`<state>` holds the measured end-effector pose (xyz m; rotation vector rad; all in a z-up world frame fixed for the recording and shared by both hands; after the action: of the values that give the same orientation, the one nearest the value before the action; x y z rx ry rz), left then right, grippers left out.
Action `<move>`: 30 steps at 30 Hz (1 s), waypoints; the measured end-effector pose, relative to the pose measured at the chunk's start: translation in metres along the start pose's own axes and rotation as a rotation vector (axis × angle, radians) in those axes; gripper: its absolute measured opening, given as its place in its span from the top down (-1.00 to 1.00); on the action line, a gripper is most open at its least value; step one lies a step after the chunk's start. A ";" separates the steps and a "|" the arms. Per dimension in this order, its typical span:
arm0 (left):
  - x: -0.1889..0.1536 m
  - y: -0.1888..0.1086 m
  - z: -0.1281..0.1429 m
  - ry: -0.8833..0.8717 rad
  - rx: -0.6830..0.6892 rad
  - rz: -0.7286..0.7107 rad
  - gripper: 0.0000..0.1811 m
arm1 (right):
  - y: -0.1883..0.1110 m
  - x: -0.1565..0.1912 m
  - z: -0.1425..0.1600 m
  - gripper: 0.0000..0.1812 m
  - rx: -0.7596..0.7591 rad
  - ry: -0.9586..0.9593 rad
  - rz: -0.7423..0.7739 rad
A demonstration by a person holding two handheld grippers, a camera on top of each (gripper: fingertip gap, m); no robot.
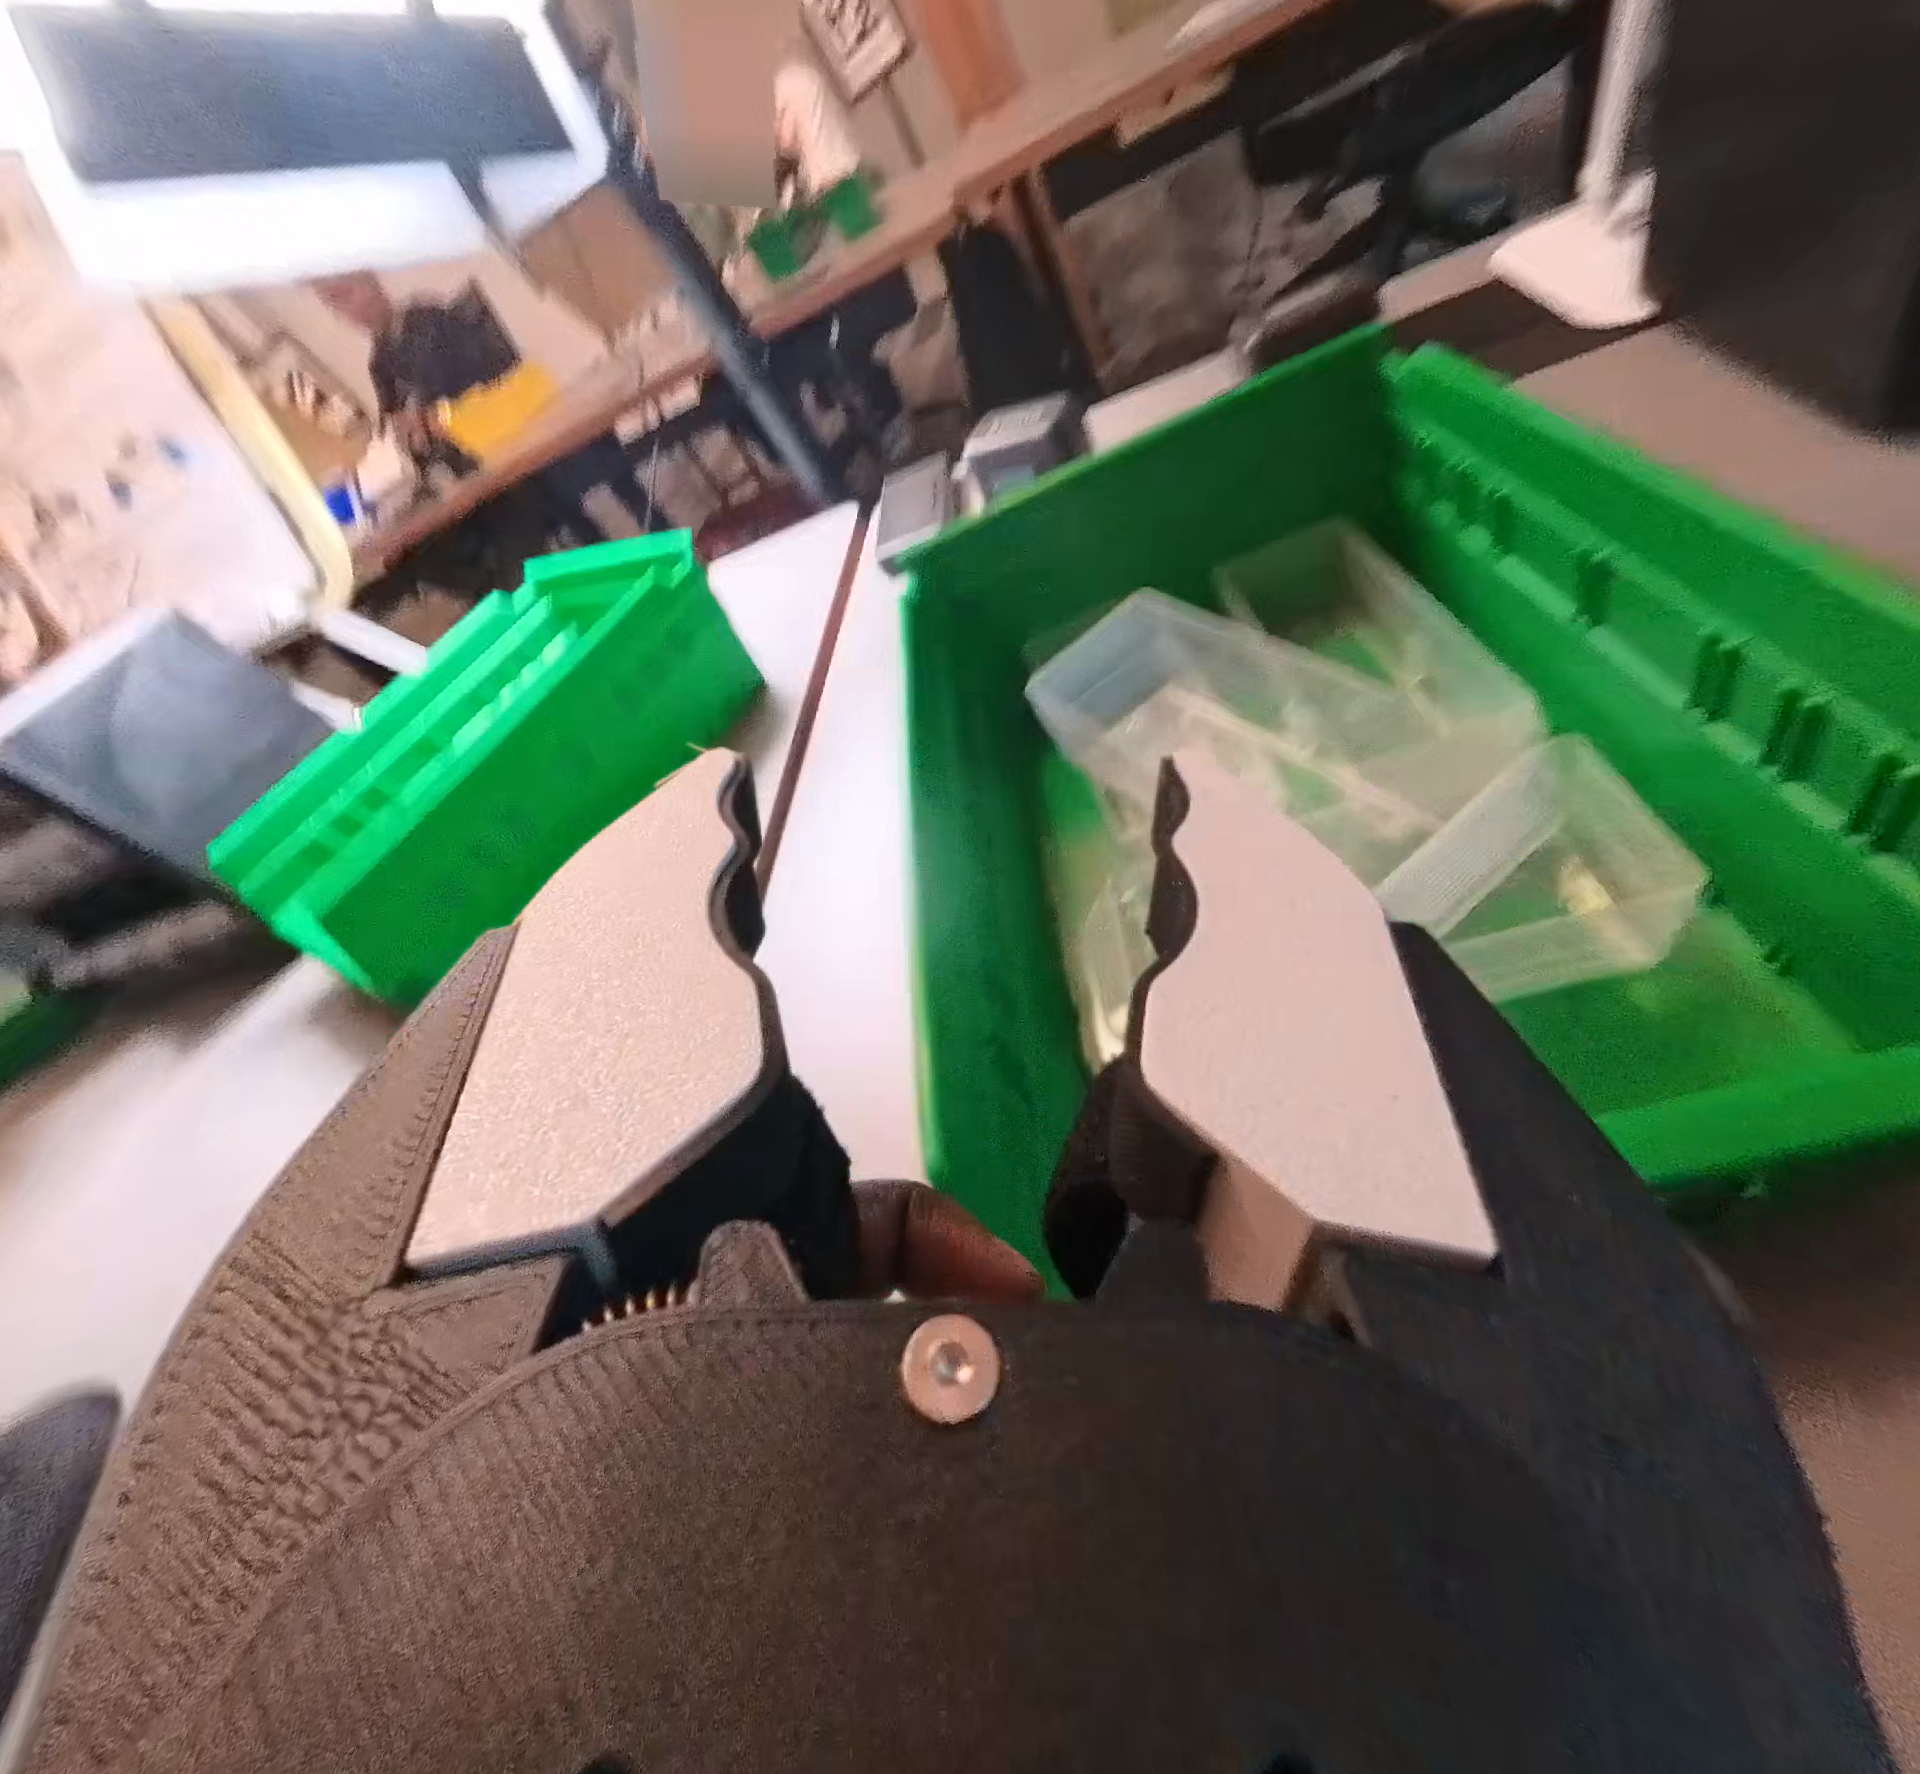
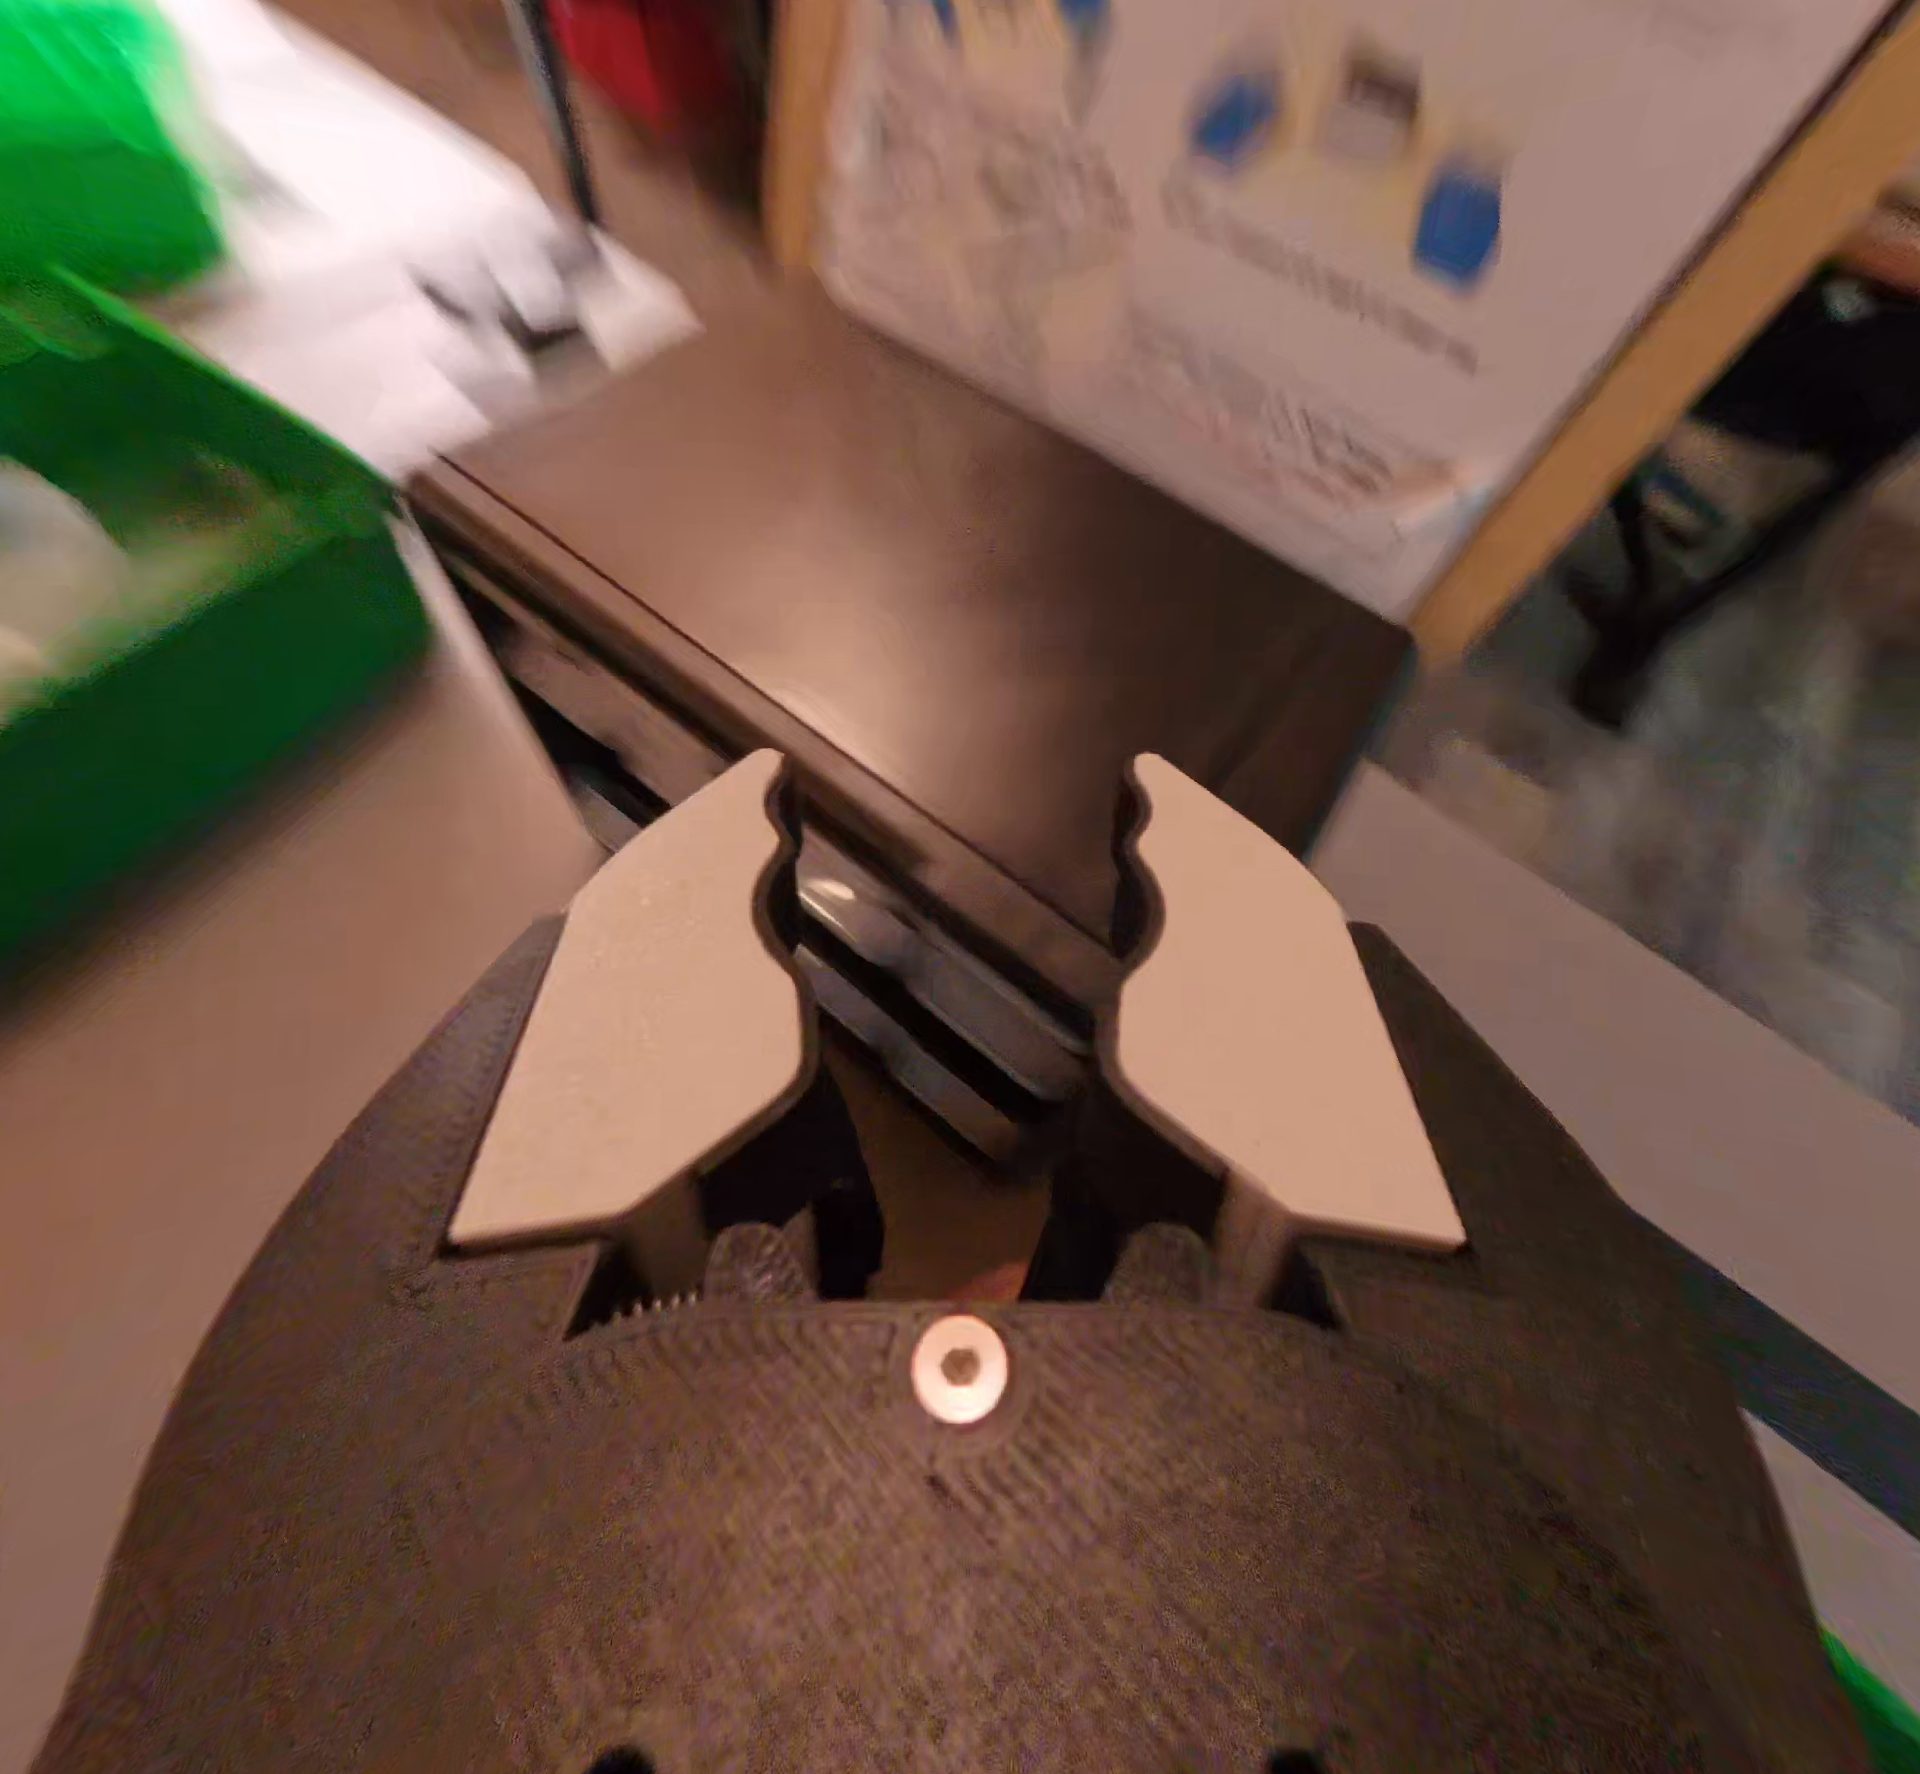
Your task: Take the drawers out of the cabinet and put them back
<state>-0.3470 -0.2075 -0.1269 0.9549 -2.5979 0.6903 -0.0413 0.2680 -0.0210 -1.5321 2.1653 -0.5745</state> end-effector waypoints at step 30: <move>-0.061 0.008 0.045 0.043 0.462 0.429 0.76 | -0.141 0.083 0.249 0.30 -0.143 0.292 0.141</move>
<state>-0.3112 -0.1938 -0.1931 0.4700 -2.6787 1.4474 0.1817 0.1238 -0.1564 -1.4240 2.5606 -0.6421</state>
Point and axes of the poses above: each gripper's, where its closed fingertips meet, y out along the fingers, z out of its underside, x = y × z across the jaws, the point moved 7 cm from there along -y, back along the fingers, and after that the axes turned 9 degrees about x, right-handed, at the moved point
